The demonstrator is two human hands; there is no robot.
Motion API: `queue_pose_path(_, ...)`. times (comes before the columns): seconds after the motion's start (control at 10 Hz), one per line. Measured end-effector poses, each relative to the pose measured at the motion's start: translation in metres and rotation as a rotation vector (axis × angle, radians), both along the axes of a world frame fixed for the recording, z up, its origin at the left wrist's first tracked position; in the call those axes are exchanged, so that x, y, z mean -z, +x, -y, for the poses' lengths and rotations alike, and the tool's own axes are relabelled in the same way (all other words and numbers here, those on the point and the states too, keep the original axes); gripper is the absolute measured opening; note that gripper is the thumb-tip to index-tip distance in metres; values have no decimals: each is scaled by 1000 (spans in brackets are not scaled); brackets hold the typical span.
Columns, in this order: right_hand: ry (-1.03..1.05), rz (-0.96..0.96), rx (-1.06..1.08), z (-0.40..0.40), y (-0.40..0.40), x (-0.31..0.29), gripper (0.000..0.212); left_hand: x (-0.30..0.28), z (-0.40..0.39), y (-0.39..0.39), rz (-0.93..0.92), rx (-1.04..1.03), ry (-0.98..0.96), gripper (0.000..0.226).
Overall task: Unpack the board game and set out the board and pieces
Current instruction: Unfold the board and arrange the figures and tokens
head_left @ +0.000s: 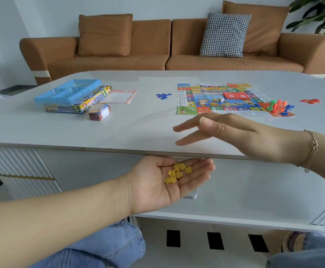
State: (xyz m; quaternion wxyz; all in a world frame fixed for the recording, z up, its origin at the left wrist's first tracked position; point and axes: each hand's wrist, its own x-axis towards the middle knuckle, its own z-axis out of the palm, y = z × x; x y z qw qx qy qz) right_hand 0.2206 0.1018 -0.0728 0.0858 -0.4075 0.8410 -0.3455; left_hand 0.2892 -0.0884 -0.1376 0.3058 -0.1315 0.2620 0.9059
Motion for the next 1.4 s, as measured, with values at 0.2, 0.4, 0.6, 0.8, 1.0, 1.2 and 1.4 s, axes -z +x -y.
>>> queue_pose_path(0.2,-14,-35,0,-12,11,-7,49,0,-13,0,159,37,-100,33)
queue_pose_path(0.4,-69,-32,93,-22,17,-35,53,-38,-32,4,227,-37,-161,27)
queue_pose_path(0.6,14,-196,268,-56,15,-61,26,-88,-54,-2,52,-141,-265,30)
queue_pose_path(0.8,75,-264,326,-95,3,-88,35,-126,-63,-58,-127,-187,-509,46)
queue_pose_path(1.0,128,-348,347,-96,-49,-96,28,-149,-64,-129,-348,-327,-850,33)
queue_pose_path(1.2,172,-354,373,-77,-125,-98,34,-163,-76,-233,-603,-315,-1391,28)
queue_pose_path(1.4,239,-321,408,-68,-212,-87,33,-147,-89,-370,-837,-174,-1939,35)
